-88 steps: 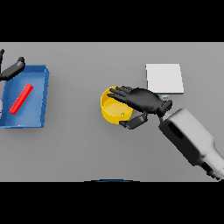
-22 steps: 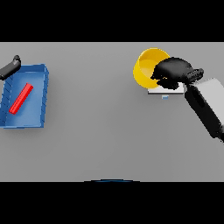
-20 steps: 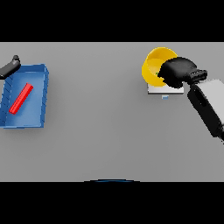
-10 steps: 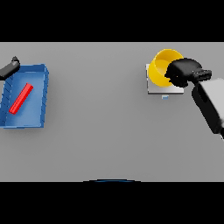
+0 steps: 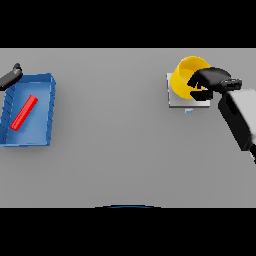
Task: Pick up the red beaker and tilt it to pour out 1 green nut into yellow bowl. Pick up the yellow bowl and place it on the metallic measuring scale.
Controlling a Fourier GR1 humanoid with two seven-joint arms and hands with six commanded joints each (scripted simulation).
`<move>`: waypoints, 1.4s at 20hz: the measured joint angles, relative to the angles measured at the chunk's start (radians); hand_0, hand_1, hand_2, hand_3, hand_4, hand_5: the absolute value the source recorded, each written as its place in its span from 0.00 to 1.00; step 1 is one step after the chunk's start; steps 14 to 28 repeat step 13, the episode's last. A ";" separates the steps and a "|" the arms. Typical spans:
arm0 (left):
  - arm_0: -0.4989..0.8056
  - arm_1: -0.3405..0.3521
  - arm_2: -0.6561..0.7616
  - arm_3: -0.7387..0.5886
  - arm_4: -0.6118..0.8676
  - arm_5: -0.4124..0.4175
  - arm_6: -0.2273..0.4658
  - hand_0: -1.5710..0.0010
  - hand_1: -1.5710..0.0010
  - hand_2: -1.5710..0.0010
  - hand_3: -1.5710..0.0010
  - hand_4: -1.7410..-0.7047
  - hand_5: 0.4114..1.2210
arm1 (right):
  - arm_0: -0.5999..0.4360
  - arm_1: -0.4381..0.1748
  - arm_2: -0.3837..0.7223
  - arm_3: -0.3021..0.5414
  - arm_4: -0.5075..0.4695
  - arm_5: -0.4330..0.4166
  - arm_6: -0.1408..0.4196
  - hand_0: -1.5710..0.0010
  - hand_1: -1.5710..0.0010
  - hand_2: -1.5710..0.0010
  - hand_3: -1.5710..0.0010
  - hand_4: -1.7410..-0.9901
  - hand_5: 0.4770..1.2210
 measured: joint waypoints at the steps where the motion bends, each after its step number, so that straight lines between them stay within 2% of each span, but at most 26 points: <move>1: -0.001 0.007 0.005 -0.001 0.002 -0.003 0.003 1.00 1.00 1.00 1.00 0.86 0.44 | 0.007 -0.001 -0.002 -0.001 -0.006 0.006 -0.004 0.55 0.67 0.67 0.54 0.27 0.60; 3: 0.007 0.002 -0.003 -0.009 -0.005 0.003 -0.002 1.00 1.00 1.00 1.00 0.86 0.44 | 0.012 -0.003 -0.006 -0.009 -0.014 0.016 0.000 0.70 0.78 0.75 0.61 0.30 0.54; 5: -0.006 0.002 -0.002 0.004 -0.005 0.002 -0.005 1.00 1.00 1.00 1.00 0.86 0.45 | 0.005 -0.006 -0.004 0.005 -0.008 0.020 0.002 0.81 0.86 0.81 0.68 0.34 0.50; 6: -0.008 -0.004 -0.007 0.004 -0.010 0.007 -0.002 1.00 1.00 1.00 1.00 0.86 0.44 | -0.006 -0.001 -0.003 0.025 -0.003 0.020 0.004 0.85 0.89 0.84 0.70 0.36 0.48; 9: 0.001 -0.006 -0.002 -0.017 0.000 0.006 0.007 1.00 1.00 1.00 1.00 0.86 0.45 | 0.008 -0.013 0.014 0.014 0.010 0.020 -0.014 0.92 0.94 0.91 0.77 0.40 0.45; 13: 0.008 -0.008 -0.008 -0.031 -0.006 0.009 0.017 1.00 1.00 1.00 1.00 0.86 0.44 | 0.007 -0.020 0.024 0.010 0.016 0.029 -0.031 0.97 0.98 0.96 0.83 0.44 0.43; 28: 0.008 -0.008 -0.008 -0.031 -0.006 0.009 0.017 1.00 1.00 1.00 1.00 0.86 0.44 | 0.007 -0.020 0.024 0.010 0.016 0.029 -0.031 0.97 0.98 0.96 0.83 0.44 0.43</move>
